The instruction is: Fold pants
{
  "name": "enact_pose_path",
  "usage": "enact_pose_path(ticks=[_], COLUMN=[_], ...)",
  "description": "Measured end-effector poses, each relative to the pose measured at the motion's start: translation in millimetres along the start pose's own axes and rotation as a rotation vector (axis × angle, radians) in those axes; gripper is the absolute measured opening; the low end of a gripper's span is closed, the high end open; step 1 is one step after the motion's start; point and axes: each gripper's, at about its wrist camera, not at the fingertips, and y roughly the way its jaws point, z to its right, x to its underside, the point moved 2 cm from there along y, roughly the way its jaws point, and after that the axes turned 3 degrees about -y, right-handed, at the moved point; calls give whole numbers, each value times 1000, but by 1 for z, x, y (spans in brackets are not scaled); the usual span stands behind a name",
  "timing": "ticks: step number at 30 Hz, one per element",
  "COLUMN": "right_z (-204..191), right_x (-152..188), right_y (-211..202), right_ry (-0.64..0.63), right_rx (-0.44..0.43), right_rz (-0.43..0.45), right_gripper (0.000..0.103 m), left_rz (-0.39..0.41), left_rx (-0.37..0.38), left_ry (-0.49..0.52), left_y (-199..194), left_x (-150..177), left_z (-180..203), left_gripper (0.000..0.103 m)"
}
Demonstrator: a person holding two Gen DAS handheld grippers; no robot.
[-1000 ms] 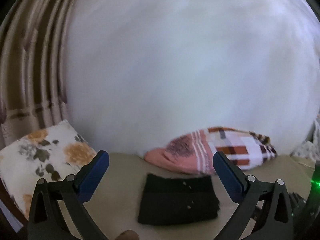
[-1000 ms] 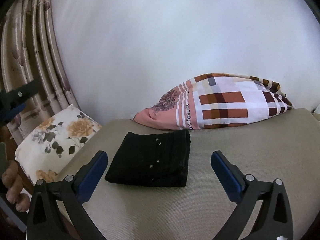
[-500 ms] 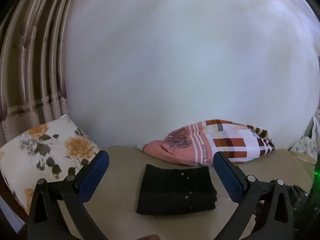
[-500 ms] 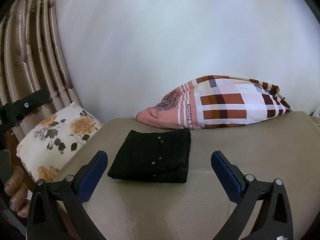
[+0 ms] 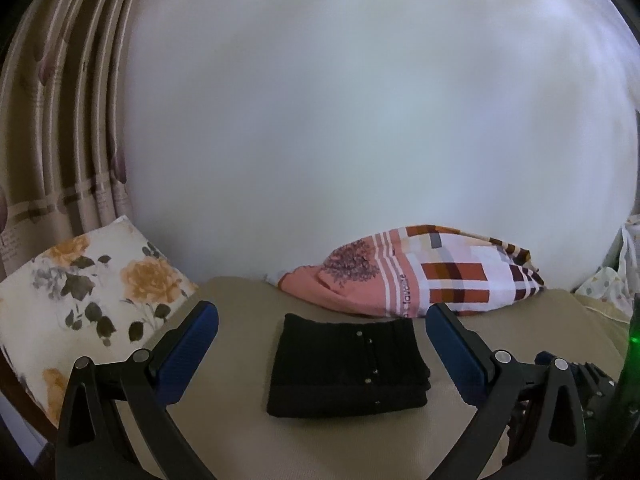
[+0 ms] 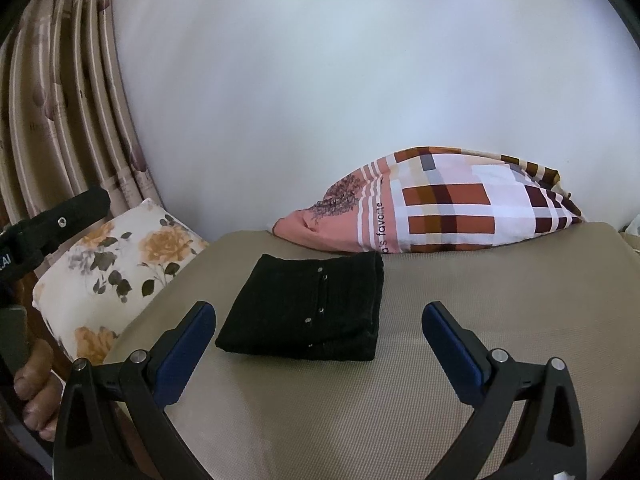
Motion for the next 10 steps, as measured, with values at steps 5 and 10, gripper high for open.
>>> enact_pose_path(ticks=[5, 10], right_z=[-3, -2], right_x=[4, 5], right_y=[2, 7], right_ry=[-9, -16], right_rx=[-2, -3], right_rz=[-13, -23], right_gripper=[103, 103], left_rz=[8, -10], left_rx=[0, 6], left_ry=[9, -8], left_y=[5, 9], left_x=[4, 5], left_z=[1, -3], left_gripper=[103, 103])
